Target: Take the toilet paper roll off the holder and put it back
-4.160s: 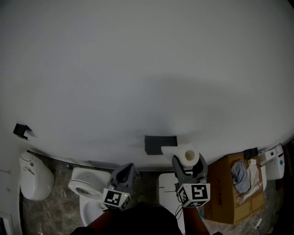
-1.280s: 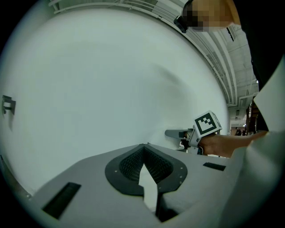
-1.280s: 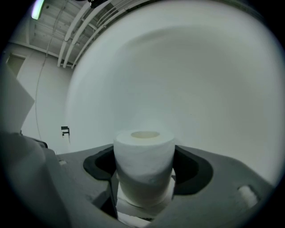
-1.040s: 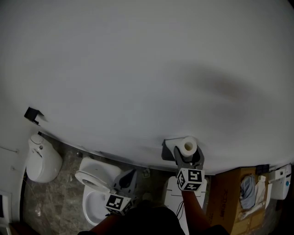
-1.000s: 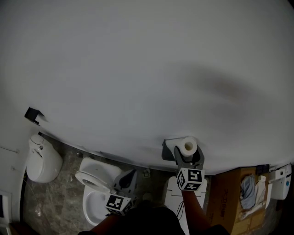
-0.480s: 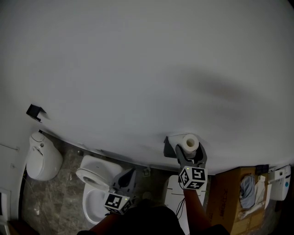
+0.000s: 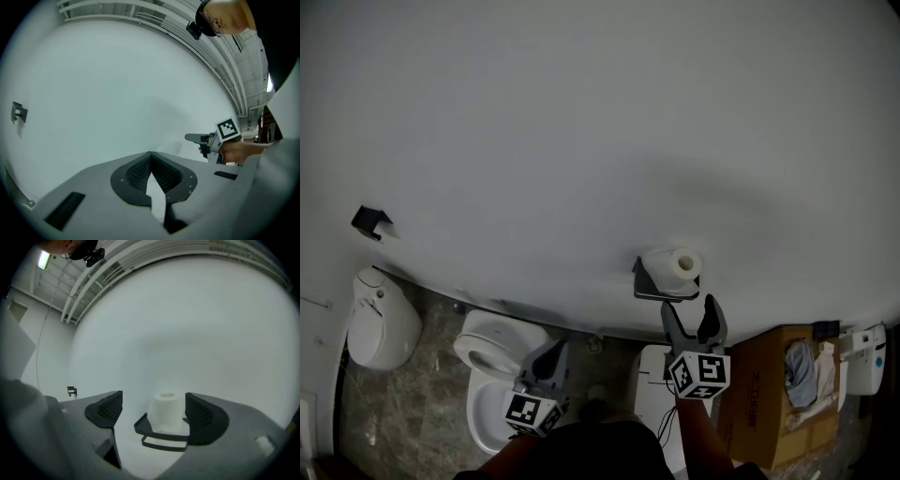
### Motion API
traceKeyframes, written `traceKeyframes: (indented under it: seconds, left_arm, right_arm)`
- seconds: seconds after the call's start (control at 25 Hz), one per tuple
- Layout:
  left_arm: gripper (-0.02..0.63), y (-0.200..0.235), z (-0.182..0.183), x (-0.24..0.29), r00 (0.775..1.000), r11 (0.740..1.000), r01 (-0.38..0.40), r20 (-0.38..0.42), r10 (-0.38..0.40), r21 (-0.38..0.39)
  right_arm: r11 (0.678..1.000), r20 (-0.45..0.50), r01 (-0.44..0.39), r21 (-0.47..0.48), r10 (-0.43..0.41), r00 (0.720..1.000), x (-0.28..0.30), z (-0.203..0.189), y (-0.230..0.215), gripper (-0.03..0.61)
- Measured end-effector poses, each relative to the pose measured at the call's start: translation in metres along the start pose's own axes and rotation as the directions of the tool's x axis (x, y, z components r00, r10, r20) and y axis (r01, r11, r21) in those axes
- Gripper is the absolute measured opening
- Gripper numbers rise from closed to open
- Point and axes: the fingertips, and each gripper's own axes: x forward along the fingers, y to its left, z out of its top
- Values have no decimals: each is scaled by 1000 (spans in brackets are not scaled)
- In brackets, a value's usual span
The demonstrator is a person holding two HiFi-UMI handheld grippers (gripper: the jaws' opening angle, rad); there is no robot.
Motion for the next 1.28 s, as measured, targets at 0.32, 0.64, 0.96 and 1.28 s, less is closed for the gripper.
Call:
traceKeyframes:
  seconds: [0.32, 0.64, 0.96, 1.28]
  left_arm:
    - [12, -21, -6, -109, 998, 998, 57, -6, -57, 6]
    - [12, -46, -25, -225, 995, 995, 81, -52, -84, -58]
    - [12, -60, -14, -281, 995, 994, 86, -35, -89, -63]
    - [12, -75, -15, -304, 996, 997, 71, -57, -70, 14]
  right_arm:
    - [999, -17, 42, 30, -41, 999, -148, -17, 71, 175]
    - [999, -101, 20, 28, -17, 995, -274, -41, 158, -2]
    - [1000, -89, 4, -12, -5, 996, -335, -40, 194, -2]
    - [1000, -85, -2, -10, 1, 996, -361, -47, 194, -2]
